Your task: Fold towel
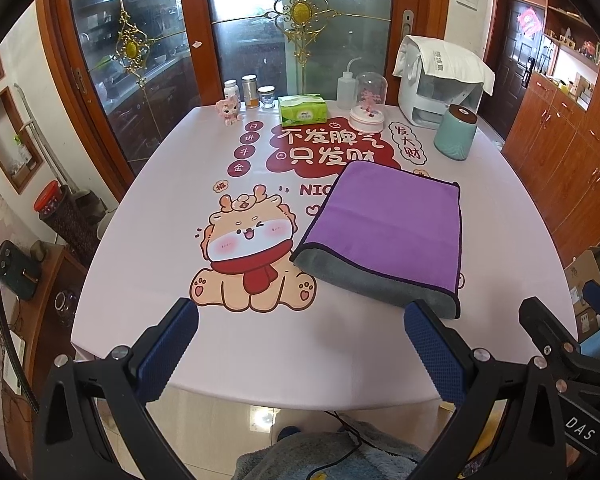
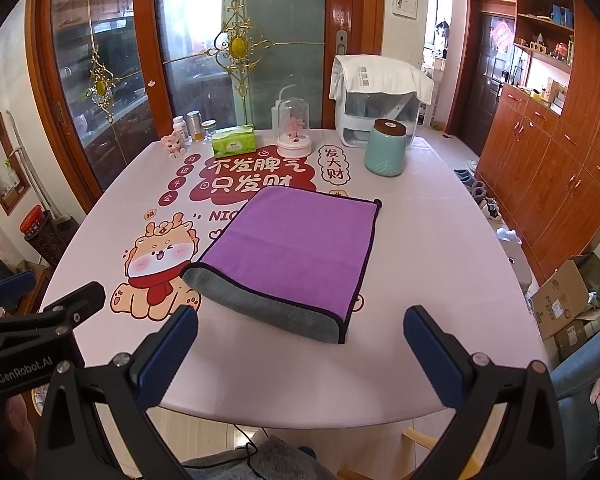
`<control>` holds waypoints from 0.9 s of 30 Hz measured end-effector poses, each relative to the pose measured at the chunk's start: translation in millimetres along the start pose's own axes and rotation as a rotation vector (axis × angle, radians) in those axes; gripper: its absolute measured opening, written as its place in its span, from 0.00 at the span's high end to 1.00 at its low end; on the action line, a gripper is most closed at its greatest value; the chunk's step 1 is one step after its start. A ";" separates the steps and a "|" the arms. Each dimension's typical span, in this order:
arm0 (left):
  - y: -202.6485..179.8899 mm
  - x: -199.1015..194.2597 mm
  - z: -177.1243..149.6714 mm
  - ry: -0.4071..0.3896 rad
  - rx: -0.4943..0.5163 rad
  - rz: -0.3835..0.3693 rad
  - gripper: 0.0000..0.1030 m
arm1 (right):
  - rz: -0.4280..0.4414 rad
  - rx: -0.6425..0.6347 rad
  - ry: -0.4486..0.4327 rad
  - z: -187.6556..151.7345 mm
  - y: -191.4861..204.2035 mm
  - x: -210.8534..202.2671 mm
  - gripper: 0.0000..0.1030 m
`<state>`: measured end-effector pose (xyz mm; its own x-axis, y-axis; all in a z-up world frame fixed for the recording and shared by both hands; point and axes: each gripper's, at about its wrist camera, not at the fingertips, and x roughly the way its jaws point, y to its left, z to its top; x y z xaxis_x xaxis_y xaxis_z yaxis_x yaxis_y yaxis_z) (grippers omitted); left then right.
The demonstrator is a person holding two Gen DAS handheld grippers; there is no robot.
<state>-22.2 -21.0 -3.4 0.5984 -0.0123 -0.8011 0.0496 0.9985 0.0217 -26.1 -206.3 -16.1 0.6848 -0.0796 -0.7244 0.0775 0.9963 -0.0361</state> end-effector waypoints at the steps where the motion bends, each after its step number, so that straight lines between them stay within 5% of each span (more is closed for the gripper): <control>1: -1.3 -0.7 -0.3 0.000 -0.002 0.000 0.01 | 0.002 0.001 -0.001 0.6 -1.7 0.3 0.00; 23: -9.3 28.7 30.3 -0.019 0.031 0.097 0.01 | 0.050 0.012 -0.008 18.3 -62.0 36.2 0.00; 27: -3.7 38.6 35.1 -0.008 0.018 0.061 0.01 | 0.050 0.009 0.003 11.9 -76.2 49.8 0.01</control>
<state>28.8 -27.0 -13.4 0.6072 0.0477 -0.7931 0.0272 0.9964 0.0807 10.7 -286.6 -41.2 0.6854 -0.0292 -0.7275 0.0497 0.9987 0.0068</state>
